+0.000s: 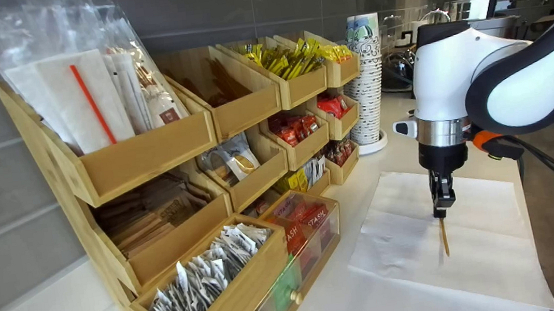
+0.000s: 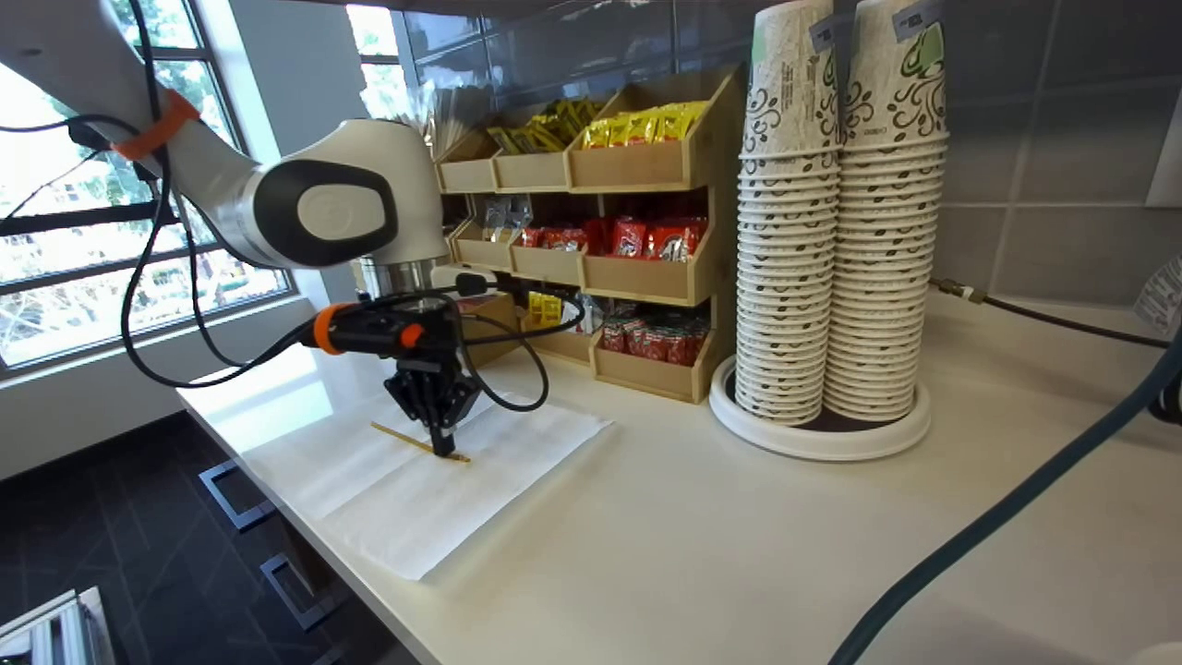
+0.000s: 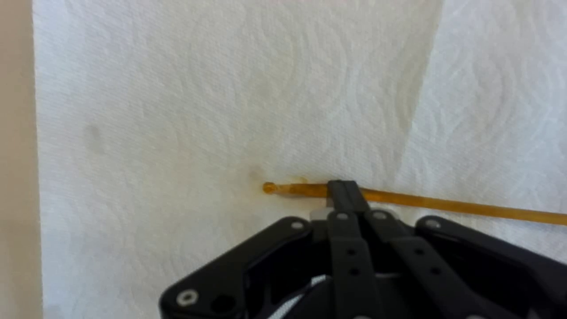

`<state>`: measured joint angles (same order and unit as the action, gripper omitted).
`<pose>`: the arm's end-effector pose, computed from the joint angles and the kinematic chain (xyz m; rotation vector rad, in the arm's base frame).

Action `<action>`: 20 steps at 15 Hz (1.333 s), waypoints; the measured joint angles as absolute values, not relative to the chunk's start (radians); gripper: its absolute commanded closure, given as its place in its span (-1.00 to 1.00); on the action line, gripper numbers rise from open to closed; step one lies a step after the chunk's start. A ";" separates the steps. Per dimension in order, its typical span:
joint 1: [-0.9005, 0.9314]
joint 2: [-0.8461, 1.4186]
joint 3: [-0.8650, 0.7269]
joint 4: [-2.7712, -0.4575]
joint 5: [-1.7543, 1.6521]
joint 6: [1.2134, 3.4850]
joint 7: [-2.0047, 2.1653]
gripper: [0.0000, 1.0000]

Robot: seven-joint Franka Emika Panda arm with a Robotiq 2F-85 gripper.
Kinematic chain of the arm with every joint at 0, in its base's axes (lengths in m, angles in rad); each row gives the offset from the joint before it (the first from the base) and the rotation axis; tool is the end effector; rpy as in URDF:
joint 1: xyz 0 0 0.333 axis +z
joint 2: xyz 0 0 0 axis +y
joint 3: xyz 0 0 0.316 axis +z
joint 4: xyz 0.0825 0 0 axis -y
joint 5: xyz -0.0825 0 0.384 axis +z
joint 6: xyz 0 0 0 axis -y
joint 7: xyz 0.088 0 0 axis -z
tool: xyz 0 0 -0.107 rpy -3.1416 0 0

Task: Press on the brown object

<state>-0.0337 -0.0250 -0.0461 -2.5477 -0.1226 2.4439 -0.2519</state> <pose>0.4424 -0.0355 0.2724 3.0508 0.4132 -0.1383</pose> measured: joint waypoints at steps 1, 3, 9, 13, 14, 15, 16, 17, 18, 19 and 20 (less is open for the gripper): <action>-0.035 -0.036 -0.047 -2.558 -0.120 2.450 -0.253 1.00; -0.035 -0.073 -0.052 -2.587 -0.102 2.463 -0.262 1.00; -0.035 -0.201 -0.064 -2.660 -0.071 2.466 -0.270 1.00; -0.032 -0.234 -0.065 -2.676 -0.071 2.468 -0.270 1.00; -0.029 -0.233 -0.065 -2.676 -0.071 2.468 -0.271 1.00; -0.024 -0.233 -0.065 -2.676 -0.070 2.468 -0.272 1.00; -0.018 -0.231 -0.065 -2.676 -0.070 2.468 -0.272 1.00; -0.011 -0.228 -0.064 -2.676 -0.070 2.468 -0.272 1.00; -0.004 -0.224 -0.064 -2.676 -0.069 2.468 -0.272 1.00; 0.001 -0.219 -0.063 -2.676 -0.069 2.468 -0.272 1.00; 0.006 -0.213 -0.062 -2.675 -0.068 2.468 -0.272 1.00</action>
<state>0.0055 -0.2130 -0.0620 -2.6749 -0.0685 2.4684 -0.2719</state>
